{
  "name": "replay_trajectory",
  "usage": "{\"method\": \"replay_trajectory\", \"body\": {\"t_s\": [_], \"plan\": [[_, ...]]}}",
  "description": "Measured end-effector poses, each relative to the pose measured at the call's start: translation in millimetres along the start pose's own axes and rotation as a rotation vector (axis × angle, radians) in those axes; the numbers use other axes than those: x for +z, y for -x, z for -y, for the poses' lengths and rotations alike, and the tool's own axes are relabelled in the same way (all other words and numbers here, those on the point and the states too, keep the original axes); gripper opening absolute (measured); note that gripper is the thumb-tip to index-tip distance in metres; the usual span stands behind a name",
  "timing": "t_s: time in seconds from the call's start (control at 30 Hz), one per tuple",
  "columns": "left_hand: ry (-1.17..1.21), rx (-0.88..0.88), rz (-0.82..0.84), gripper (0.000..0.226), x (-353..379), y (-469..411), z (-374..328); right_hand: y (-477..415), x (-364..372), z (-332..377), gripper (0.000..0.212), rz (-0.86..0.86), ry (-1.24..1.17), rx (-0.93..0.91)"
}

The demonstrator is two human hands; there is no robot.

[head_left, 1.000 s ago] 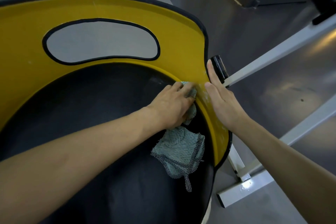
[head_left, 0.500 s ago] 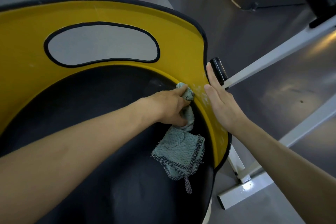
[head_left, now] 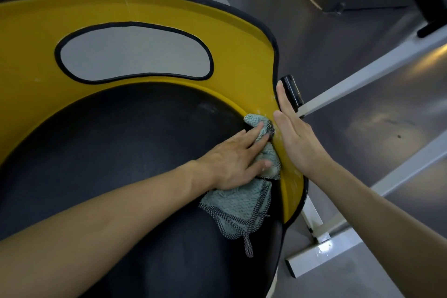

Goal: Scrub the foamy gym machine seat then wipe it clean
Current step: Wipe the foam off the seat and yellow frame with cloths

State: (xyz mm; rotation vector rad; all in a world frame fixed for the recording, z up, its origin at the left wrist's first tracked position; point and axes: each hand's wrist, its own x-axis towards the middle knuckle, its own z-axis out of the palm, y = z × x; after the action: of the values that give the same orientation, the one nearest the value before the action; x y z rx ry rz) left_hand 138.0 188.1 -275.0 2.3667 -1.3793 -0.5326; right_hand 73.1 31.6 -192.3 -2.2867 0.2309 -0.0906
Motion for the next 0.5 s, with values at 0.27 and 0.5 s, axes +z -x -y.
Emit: {"method": "replay_trajectory", "body": {"t_s": [0.27, 0.5], "plan": [[0.223, -0.145, -0.169, 0.077, -19.1, -17.7, -4.7, -2.1, 0.3, -4.3, 0.052, 0.020, -0.011, 0.000], [-0.228, 0.122, 0.024, 0.073, -18.9, -2.2, 11.8, -1.2, -1.2, -3.7, 0.052, 0.023, -0.029, 0.010]]}}
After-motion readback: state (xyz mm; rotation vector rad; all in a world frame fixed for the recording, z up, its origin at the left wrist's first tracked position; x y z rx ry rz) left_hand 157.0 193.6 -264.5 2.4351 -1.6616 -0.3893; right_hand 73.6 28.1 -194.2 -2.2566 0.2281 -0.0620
